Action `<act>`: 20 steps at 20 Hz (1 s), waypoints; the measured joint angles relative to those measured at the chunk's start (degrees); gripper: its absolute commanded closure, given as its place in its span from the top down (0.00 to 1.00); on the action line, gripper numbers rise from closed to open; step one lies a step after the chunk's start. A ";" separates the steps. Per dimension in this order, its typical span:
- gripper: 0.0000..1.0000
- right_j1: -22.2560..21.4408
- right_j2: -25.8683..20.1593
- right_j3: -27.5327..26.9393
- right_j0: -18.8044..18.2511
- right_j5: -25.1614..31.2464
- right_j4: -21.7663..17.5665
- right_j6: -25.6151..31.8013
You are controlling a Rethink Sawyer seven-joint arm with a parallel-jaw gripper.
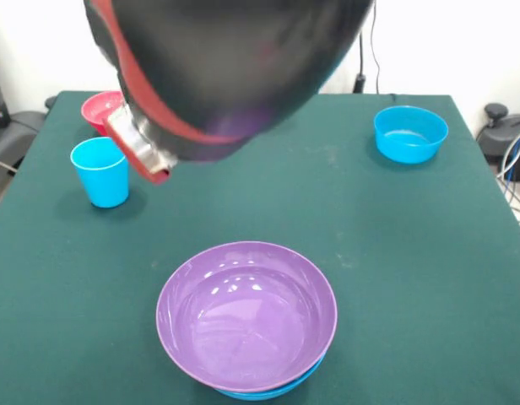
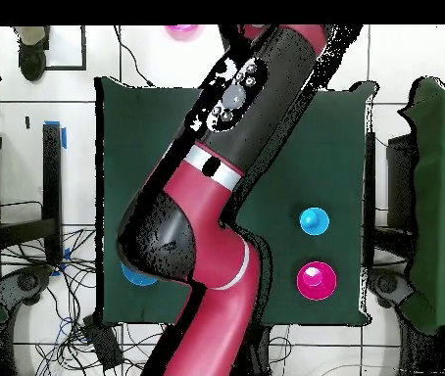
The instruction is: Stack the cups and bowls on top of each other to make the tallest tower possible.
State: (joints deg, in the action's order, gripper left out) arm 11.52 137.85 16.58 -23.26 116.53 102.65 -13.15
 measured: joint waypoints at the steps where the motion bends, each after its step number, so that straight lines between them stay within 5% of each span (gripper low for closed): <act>1: 1.00 0.07 -0.78 0.49 0.32 0.00 -0.66 -0.13; 9: 1.00 4.15 -12.05 16.13 10.77 -7.12 -8.76 -8.64; 18: 1.00 10.85 -25.07 31.57 26.46 -32.15 -10.28 -22.80; 20: 1.00 11.38 -26.45 32.50 27.57 -34.48 -10.29 -23.48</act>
State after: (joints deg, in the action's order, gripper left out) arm 22.90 111.40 49.08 4.31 82.05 92.36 -36.63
